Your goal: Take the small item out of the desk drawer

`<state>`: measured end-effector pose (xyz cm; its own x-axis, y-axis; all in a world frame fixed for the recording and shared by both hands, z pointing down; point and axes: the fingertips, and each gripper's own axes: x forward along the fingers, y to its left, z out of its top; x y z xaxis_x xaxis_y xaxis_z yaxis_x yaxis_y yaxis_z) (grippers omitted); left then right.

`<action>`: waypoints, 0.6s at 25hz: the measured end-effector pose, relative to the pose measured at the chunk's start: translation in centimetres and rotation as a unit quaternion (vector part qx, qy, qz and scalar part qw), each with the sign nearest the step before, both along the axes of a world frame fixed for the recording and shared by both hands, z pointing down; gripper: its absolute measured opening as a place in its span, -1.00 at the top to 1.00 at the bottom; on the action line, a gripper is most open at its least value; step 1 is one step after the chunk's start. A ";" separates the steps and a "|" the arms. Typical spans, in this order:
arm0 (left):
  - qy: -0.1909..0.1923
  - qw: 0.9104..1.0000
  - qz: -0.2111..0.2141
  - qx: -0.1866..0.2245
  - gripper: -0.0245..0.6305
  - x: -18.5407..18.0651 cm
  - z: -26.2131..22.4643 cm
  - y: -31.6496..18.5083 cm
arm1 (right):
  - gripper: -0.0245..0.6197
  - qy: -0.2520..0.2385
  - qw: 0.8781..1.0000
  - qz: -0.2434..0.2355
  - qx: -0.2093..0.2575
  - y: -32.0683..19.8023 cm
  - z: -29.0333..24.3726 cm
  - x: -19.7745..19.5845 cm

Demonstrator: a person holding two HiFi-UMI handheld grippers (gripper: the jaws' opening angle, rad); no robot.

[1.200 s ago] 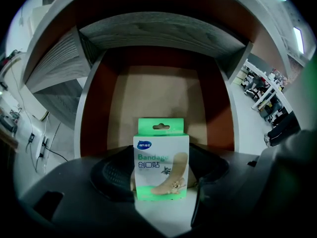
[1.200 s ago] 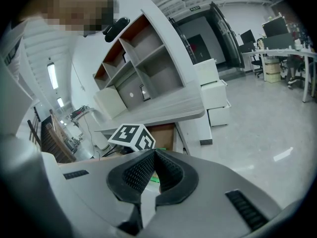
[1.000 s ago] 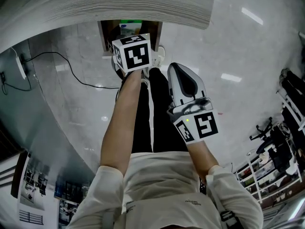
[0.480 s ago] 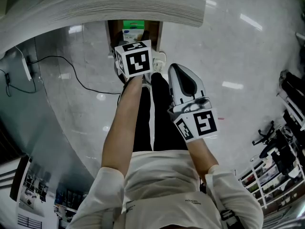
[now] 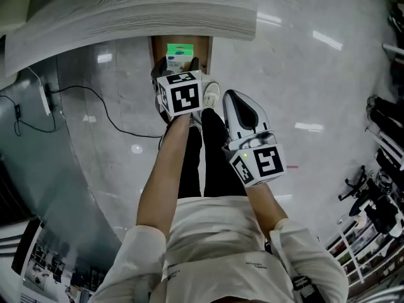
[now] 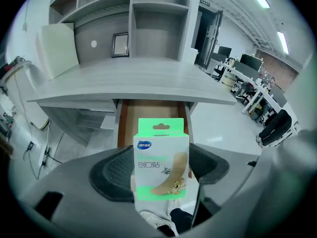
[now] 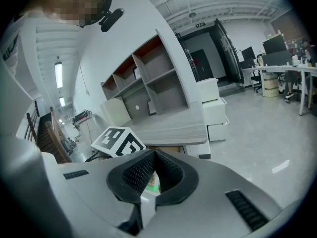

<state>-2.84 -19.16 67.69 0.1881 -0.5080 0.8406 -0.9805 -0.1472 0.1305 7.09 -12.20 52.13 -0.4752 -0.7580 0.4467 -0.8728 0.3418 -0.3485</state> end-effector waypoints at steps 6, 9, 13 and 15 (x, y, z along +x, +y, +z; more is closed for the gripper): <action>0.006 1.000 0.006 0.007 -0.16 0.0 -3.0 1.2 | 0.83 0.003 1.000 0.003 0.019 0.3 -2.9 -0.4; 0.011 1.000 0.007 0.016 -0.16 -0.4 -4.6 1.0 | 0.83 0.005 1.000 0.004 0.022 0.0 -3.9 -1.0; 0.018 0.999 0.007 0.030 -0.16 -0.6 -7.6 1.3 | 0.83 0.007 1.000 0.005 0.028 0.3 -5.9 -1.5; 0.020 0.999 0.008 0.036 -0.16 -0.4 -9.4 1.4 | 0.83 0.007 0.999 0.005 0.032 0.4 -7.3 -1.3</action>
